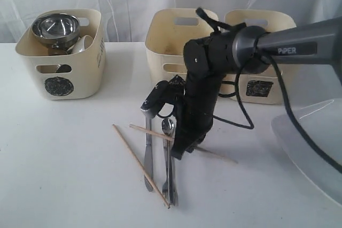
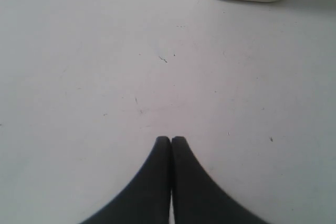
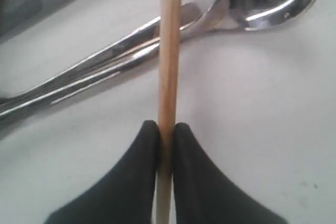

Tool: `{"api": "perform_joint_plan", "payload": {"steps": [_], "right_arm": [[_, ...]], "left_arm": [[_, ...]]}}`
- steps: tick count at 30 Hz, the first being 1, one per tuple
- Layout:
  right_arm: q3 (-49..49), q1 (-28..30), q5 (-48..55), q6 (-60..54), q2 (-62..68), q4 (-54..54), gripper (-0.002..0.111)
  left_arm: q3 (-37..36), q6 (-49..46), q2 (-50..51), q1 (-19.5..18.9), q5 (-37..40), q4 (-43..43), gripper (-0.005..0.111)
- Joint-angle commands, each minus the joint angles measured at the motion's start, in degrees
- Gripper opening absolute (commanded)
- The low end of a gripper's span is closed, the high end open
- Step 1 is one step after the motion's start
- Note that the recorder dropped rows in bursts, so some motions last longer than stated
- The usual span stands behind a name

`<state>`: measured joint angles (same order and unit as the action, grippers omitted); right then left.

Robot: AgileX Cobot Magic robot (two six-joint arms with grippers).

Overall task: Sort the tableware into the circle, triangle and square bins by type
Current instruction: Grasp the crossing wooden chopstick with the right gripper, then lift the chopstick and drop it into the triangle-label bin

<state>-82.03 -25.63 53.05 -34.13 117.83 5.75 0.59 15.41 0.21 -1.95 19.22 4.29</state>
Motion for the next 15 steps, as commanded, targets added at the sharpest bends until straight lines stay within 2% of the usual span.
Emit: {"api": "perform_joint_plan", "payload": {"steps": [1,2,6,9,12,15], "right_arm": [[-5.44,-0.01,3.31,4.59,-10.17,0.06,0.0],[-7.05,-0.01,-1.07,6.52,-12.75,0.24,0.0],[-7.48,1.87,-32.63,17.0,-17.08,1.52,0.0],[-7.48,2.77,-41.55,20.86,-15.94,4.72,0.0],[-7.48,2.86,-57.01,21.14,-12.21,5.06,0.0],[-7.48,2.86,-63.96,21.28,-7.4,5.06,0.0]], "left_arm": [[-0.59,0.0,-0.21,0.13,0.86,-0.36,0.0],[-0.59,0.0,-0.21,0.13,0.86,-0.36,0.0],[-0.59,0.0,-0.21,0.13,0.86,-0.36,0.0],[-0.59,0.0,-0.21,0.13,0.86,-0.36,0.0],[-0.59,0.0,-0.21,0.13,0.86,-0.36,0.0],[-0.59,0.0,-0.21,0.13,0.86,-0.36,0.0]]}}
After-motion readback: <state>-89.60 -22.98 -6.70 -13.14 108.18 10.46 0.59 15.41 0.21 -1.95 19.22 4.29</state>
